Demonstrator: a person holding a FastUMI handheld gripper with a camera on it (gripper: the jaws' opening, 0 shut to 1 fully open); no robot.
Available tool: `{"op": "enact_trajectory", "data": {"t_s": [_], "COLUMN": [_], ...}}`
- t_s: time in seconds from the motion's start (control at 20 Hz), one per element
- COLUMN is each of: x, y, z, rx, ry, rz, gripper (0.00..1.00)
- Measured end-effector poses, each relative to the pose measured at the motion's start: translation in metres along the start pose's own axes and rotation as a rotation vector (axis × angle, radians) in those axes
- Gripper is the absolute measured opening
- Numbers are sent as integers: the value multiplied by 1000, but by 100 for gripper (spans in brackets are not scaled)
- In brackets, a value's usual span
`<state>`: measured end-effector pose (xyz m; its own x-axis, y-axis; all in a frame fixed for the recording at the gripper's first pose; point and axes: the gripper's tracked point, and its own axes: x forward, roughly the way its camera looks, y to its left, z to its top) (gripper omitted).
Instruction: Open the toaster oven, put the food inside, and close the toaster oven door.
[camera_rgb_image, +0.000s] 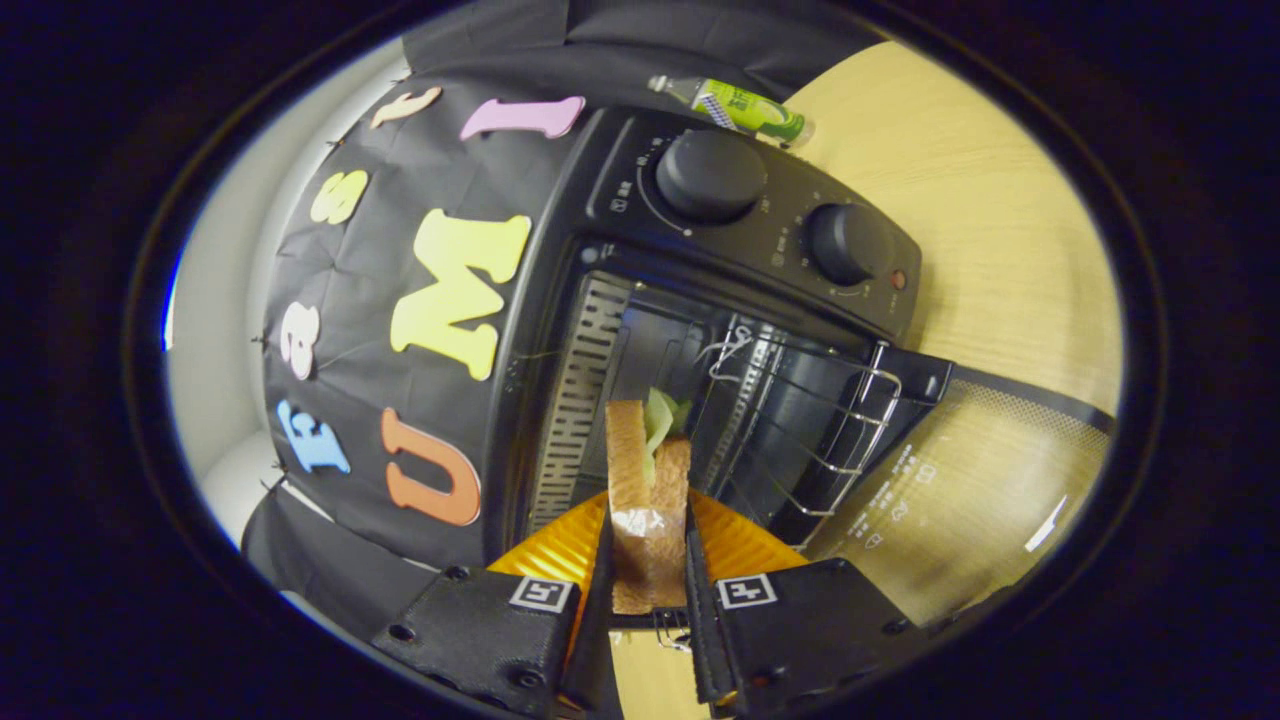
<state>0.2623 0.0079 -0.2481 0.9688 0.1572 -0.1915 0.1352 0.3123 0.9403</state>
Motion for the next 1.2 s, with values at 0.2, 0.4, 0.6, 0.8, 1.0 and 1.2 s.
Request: {"op": "enact_trajectory", "data": {"t_s": [0.2,0.4,0.6,0.8,1.0,1.2], "x": [22,38,50,53,47,47], "y": [0,1,1,-3,-6,0], "z": [-7,-13,-16,-25,-34,-42], "rx": [-20,-70,-26,-98,-252,-406], "ry": [-37,-49,-82,-43,13,67], "rz": [-43,-86,-90,-126,-178,-165], "gripper": [39,39,39,42,50,58]}}
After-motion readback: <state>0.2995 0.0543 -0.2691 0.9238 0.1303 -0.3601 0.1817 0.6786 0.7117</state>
